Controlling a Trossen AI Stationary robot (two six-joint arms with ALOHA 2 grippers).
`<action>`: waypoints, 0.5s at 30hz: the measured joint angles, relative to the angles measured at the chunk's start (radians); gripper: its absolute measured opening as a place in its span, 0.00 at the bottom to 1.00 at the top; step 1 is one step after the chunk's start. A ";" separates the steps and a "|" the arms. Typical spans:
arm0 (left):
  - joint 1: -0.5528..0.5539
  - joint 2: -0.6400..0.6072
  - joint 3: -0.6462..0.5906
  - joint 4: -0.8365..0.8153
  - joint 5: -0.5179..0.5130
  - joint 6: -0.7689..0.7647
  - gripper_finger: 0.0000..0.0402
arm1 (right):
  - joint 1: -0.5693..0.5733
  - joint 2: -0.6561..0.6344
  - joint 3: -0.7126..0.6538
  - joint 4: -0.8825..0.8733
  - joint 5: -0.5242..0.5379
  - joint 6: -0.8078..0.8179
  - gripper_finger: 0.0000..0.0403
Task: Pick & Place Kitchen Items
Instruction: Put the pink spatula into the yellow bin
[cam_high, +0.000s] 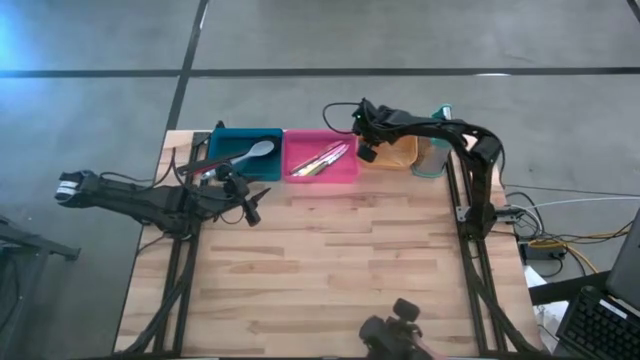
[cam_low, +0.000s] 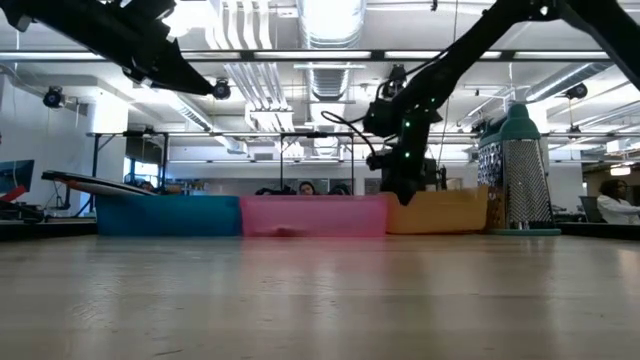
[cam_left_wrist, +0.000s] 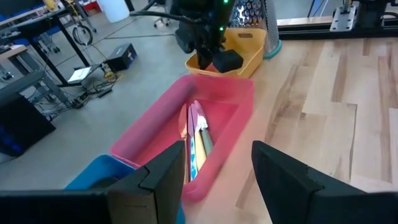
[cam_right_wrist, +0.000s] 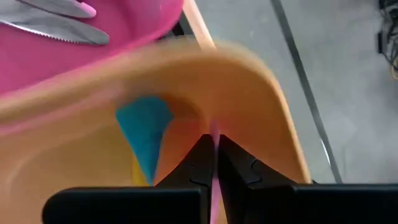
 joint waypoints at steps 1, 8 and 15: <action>0.000 0.000 0.000 -0.001 0.000 -0.005 0.47 | 0.000 0.011 0.009 -0.003 -0.001 0.005 0.02; 0.000 0.000 0.000 -0.002 0.001 -0.008 0.47 | 0.000 0.011 0.017 -0.014 -0.028 0.029 0.02; 0.000 0.000 0.000 -0.002 0.003 -0.009 0.47 | 0.002 -0.069 0.016 -0.014 -0.036 0.021 0.03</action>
